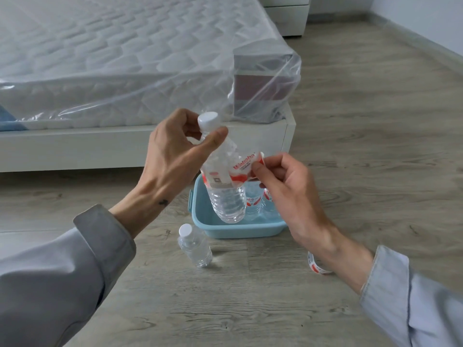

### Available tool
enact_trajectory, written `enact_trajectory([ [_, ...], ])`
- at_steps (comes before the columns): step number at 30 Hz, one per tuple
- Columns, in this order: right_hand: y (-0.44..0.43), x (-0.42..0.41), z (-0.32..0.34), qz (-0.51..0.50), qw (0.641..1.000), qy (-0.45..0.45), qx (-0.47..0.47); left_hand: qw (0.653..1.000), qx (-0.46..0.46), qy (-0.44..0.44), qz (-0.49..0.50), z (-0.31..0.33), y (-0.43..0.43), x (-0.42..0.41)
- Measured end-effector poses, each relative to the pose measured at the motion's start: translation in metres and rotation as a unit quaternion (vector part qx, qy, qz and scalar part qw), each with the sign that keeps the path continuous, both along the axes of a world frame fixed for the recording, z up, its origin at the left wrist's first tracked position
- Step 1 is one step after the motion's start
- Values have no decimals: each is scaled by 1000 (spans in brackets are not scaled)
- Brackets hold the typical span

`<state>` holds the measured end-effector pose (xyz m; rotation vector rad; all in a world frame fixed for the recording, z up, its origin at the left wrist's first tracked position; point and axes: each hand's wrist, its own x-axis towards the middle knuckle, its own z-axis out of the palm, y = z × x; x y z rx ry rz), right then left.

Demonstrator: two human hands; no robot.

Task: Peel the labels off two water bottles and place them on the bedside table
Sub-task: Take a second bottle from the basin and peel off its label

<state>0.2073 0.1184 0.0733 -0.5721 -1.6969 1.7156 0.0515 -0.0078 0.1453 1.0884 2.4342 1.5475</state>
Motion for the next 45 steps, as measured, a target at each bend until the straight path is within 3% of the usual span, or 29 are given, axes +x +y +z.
enact_trajectory([
  [9,12,36,-55,24,998,-60,5,996,-89,14,28,-79,-5,22],
  [20,12,81,-132,28,962,-271,16,993,-83,-52,64,-194,-9,76],
  [28,21,98,-162,22,947,-315,53,993,-85,-37,67,-223,1,87],
  [32,28,104,-170,24,939,-330,95,993,-75,-77,-46,-228,2,86],
  [36,36,109,-175,4,939,-335,78,972,-121,-95,-178,-221,-1,72],
  [41,38,112,-184,12,935,-342,94,950,-161,-130,-233,-207,-4,56],
  [45,44,116,-191,-7,935,-345,79,958,-162,-103,-215,-209,-2,55],
])
